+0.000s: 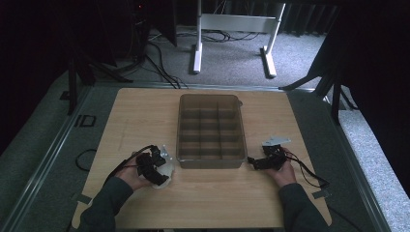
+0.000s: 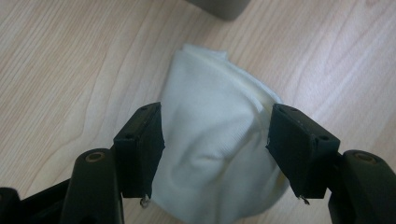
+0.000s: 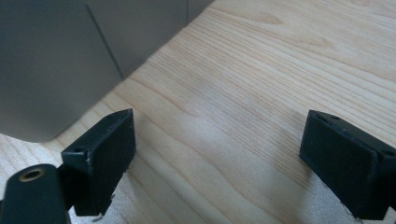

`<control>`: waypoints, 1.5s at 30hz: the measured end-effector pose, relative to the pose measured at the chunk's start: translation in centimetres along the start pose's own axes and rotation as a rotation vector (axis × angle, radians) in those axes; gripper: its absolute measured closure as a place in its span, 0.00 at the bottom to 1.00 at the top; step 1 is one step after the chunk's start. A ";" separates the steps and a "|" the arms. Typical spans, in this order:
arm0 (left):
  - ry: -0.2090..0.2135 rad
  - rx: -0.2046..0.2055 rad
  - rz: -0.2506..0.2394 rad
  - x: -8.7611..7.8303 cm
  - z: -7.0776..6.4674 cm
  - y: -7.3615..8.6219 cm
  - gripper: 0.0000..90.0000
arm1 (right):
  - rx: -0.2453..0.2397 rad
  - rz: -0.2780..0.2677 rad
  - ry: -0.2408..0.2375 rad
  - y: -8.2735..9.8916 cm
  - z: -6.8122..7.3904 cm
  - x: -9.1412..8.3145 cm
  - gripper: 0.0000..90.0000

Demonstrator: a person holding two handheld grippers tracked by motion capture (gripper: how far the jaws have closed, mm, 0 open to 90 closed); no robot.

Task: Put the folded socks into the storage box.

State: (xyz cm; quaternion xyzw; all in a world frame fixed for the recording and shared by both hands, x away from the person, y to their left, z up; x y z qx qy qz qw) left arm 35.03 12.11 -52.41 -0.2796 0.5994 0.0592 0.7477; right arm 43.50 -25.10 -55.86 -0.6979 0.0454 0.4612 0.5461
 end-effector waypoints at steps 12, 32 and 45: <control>0.038 -0.025 -0.048 -1.4 0.5 -0.1 0.46 | 0.000 0.000 0.000 0.0 0.0 0.0 0.11; 0.092 0.008 0.003 0.4 -0.2 0.6 0.40 | 0.000 0.000 0.000 0.0 0.0 0.0 0.11; 0.149 -0.054 0.000 1.8 0.0 0.4 0.35 | 0.000 0.000 0.000 0.0 0.0 0.0 0.11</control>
Point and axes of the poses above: each handheld gripper's, and its own axes: x roughly forward along the jaws, y roughly out of its underside, z roughly to its left, the point moved 8 cm from there along x, roughly forward along the jaws, and after that the axes turned 3 degrees about x, right-handed, at the moved point
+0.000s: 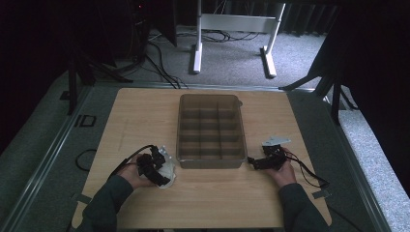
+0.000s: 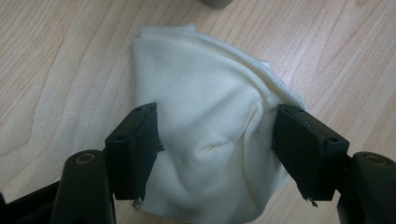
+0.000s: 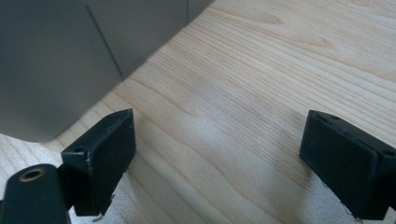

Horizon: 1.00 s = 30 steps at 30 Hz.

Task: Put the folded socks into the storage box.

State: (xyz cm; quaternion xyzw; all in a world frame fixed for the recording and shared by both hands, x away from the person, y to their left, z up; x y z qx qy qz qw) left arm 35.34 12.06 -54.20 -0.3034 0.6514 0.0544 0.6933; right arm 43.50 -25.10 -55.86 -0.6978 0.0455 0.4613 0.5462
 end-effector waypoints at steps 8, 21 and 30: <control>-0.042 -0.010 0.045 0.3 -0.3 -0.3 0.36 | 0.000 0.000 0.000 0.0 0.0 0.0 0.11; -0.009 -0.041 0.004 0.0 -1.2 -0.6 0.74 | -0.001 0.000 0.000 0.0 0.0 0.0 0.12; 0.022 -0.015 0.010 -0.2 -1.1 -0.6 0.77 | 0.001 0.000 0.000 0.0 0.0 0.0 0.11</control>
Point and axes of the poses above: each handheld gripper's, and its own axes: x roughly forward along the jaws, y roughly out of its underside, z roughly to its left, the point moved 8 cm from there along x, roughly forward along the jaws, and after that the axes turned 3 degrees about x, right-handed, at the moved point
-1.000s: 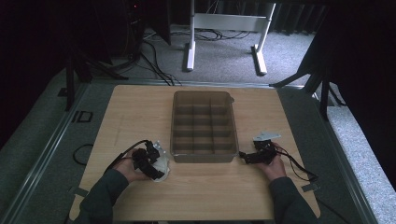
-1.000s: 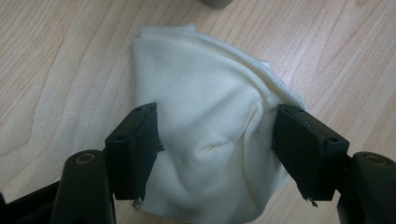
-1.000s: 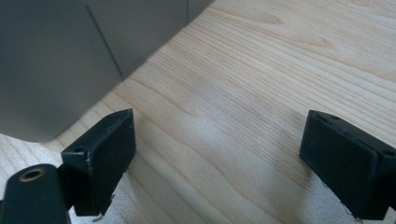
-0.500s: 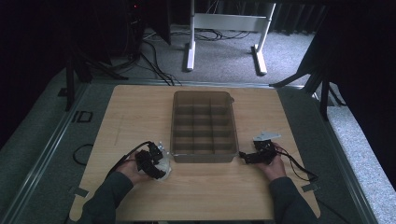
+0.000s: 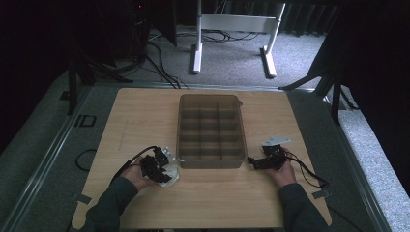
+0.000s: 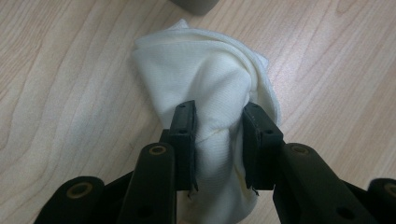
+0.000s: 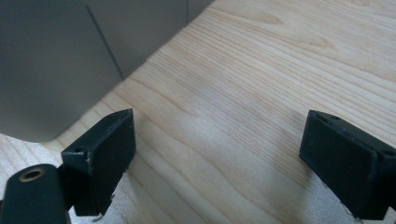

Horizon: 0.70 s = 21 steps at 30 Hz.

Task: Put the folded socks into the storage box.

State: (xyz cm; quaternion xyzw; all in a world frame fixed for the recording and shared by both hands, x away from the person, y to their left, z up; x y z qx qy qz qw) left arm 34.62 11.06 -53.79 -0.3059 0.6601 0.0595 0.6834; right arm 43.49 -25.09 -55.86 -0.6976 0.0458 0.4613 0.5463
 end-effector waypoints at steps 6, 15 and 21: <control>0.013 0.015 -0.004 -0.4 -0.2 0.1 0.77 | 0.000 0.000 0.000 0.0 0.0 0.0 0.11; 0.024 0.034 -0.019 -1.5 -0.1 -0.1 0.77 | 0.000 0.000 0.000 0.0 0.0 0.0 0.11; 0.034 0.038 -0.034 -2.1 -0.1 -0.1 0.77 | 0.000 0.000 0.000 0.0 0.0 0.0 0.12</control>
Point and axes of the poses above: each handheld gripper's, and its own axes: x roughly forward along the jaws, y roughly out of its underside, z roughly to its left, the point moved 8 cm from there along x, roughly forward along the jaws, and after that the axes turned 3 degrees about x, right-handed, at the moved point
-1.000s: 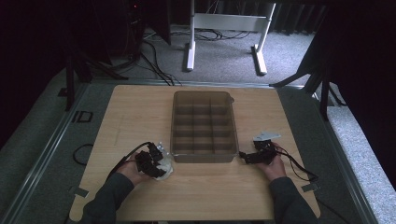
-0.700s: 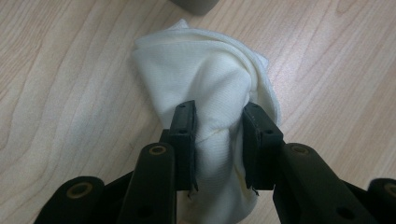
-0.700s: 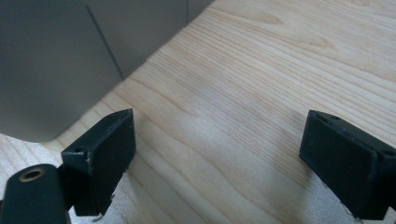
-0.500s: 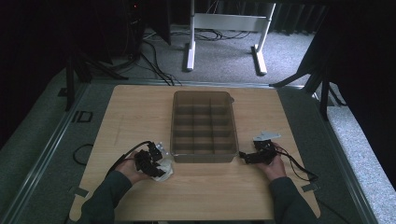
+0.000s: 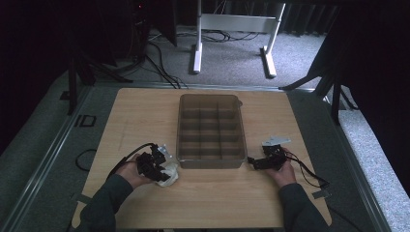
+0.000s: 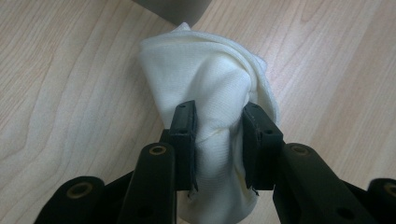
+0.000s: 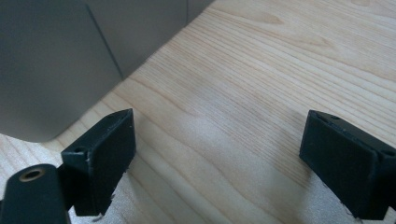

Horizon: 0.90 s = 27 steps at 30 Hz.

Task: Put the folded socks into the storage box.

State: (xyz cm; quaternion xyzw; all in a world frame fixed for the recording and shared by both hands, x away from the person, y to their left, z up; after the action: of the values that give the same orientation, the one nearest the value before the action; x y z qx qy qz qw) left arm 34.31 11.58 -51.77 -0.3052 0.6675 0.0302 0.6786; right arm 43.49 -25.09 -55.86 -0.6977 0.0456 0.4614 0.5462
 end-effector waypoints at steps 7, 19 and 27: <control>0.007 0.005 -0.011 -0.5 -0.1 0.0 0.77 | 0.000 0.000 0.000 0.0 0.0 0.0 0.11; 0.003 -0.001 -0.043 -1.6 0.3 0.0 0.77 | 0.000 0.000 0.000 0.0 0.0 0.0 0.12; -0.011 -0.005 -0.062 -2.4 0.7 0.0 0.77 | 0.001 0.000 0.000 0.0 0.0 0.0 0.11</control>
State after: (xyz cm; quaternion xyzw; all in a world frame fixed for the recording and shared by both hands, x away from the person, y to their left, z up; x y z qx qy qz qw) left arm 34.69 12.75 -49.55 -0.3271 0.6539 0.0123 0.6821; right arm 43.49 -25.09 -55.86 -0.6976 0.0458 0.4613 0.5464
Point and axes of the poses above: each handheld gripper's, and its own axes: x roughly forward along the jaws, y roughly out of its underside, z roughly to its left, the point moved 8 cm from there along x, roughly forward along the jaws, and after that the axes turned 3 degrees about x, right-handed, at the moved point
